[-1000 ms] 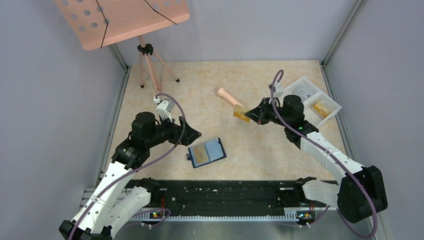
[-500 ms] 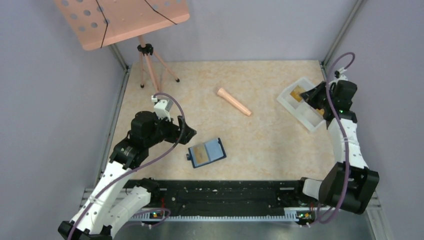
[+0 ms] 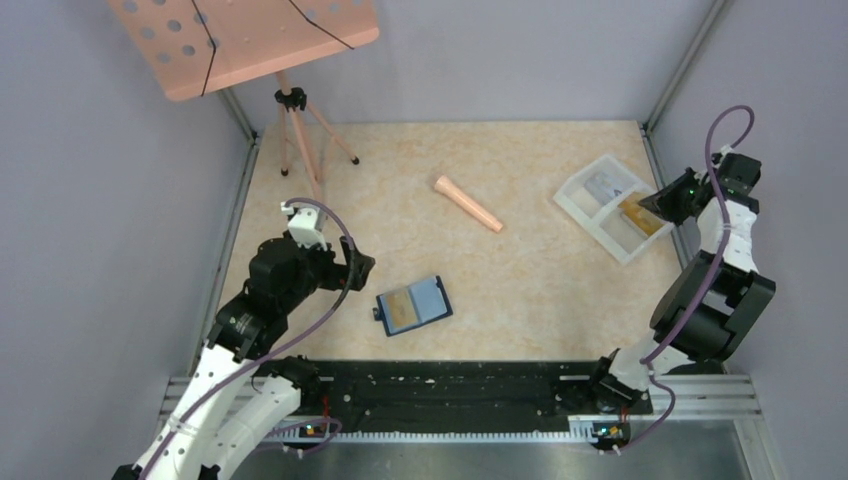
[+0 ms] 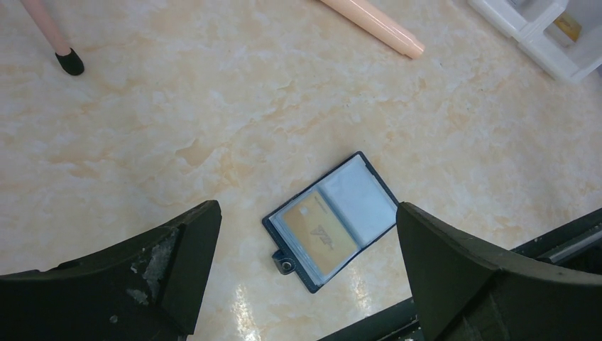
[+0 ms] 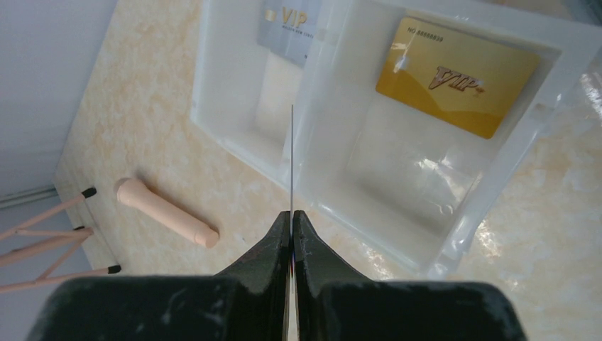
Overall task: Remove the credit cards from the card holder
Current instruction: Place the credit card in the storage box.
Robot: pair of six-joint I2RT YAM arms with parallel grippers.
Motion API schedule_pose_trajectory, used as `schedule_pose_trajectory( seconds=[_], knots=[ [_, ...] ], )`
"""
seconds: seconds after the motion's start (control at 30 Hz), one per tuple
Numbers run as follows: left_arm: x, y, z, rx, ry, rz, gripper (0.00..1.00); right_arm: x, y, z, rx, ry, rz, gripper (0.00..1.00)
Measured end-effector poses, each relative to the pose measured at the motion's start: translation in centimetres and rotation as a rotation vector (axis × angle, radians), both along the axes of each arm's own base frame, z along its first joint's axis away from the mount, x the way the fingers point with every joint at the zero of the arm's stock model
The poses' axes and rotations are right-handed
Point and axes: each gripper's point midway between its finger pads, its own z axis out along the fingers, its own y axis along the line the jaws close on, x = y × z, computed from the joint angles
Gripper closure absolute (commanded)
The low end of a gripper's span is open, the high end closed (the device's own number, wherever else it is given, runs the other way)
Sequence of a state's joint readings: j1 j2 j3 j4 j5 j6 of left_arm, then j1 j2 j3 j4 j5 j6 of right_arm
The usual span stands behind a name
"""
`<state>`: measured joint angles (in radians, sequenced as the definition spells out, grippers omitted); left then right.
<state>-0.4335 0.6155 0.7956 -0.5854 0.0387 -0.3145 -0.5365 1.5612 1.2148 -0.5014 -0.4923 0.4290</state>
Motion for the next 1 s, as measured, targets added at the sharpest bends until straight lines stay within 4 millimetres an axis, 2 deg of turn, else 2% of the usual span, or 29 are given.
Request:
schedule_pose_trajectory(
  seconds=[0.1, 0.33, 0.47, 0.73, 1.0],
  knots=[
    [-0.1, 0.2, 0.2, -0.001, -0.013, 0.006, 0.01, 0.1, -1.1, 0.0, 0.011, 0.011, -0.012, 0.98],
    [0.0, 0.1, -0.1, 0.005, -0.004, 0.005, 0.01, 0.5, -1.7, -0.8, 0.038, 0.048, 0.006, 0.96],
    [0.2, 0.1, -0.4, 0.012, 0.012, 0.005, 0.01, -0.2, -2.1, -1.9, 0.043, 0.097, 0.0, 0.97],
    [0.5, -0.1, -1.1, 0.025, 0.038, 0.005, 0.01, -0.9, -3.2, -2.4, 0.041, 0.119, -0.025, 0.97],
    [0.8, 0.2, -1.4, 0.039, 0.043, 0.025, 0.01, 1.0, -4.1, -3.8, 0.091, 0.135, -0.009, 0.94]
  ],
)
